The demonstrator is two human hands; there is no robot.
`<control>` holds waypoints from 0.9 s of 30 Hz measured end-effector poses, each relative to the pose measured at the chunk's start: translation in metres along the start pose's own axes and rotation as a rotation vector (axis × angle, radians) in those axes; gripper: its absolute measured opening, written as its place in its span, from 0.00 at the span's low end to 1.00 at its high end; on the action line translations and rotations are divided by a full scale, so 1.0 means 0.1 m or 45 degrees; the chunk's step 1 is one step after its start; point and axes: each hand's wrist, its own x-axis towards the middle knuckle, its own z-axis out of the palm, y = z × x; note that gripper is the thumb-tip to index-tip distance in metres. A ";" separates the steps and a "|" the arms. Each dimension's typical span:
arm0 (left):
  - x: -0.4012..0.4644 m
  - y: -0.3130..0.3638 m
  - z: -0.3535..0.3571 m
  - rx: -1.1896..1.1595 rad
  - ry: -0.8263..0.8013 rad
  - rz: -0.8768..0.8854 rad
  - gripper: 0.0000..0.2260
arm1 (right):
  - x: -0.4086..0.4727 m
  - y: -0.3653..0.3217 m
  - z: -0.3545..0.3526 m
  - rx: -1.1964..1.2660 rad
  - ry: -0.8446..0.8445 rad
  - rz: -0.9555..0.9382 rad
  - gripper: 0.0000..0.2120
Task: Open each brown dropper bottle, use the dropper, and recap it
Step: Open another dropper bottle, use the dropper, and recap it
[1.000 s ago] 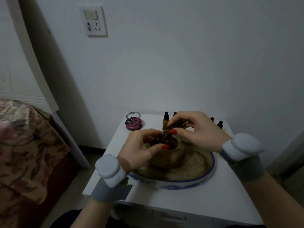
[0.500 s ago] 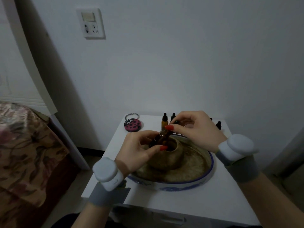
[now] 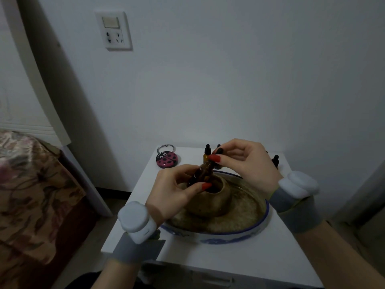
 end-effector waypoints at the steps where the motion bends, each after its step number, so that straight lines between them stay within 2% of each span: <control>1: 0.00 0.00 0.00 -0.006 0.008 0.000 0.15 | 0.00 0.01 0.01 0.030 0.009 0.017 0.10; 5: 0.01 -0.01 0.01 -0.024 0.024 0.002 0.14 | 0.00 0.01 0.03 0.138 0.052 0.070 0.15; 13: 0.00 -0.01 0.00 0.028 0.013 0.014 0.15 | 0.01 0.05 0.05 0.186 0.080 0.041 0.08; 18: 0.00 -0.01 0.00 0.040 0.005 0.000 0.15 | 0.01 0.01 0.03 0.167 0.115 0.038 0.14; 27: -0.01 -0.02 0.00 0.018 -0.011 0.001 0.15 | 0.01 -0.02 0.01 0.174 0.093 0.041 0.12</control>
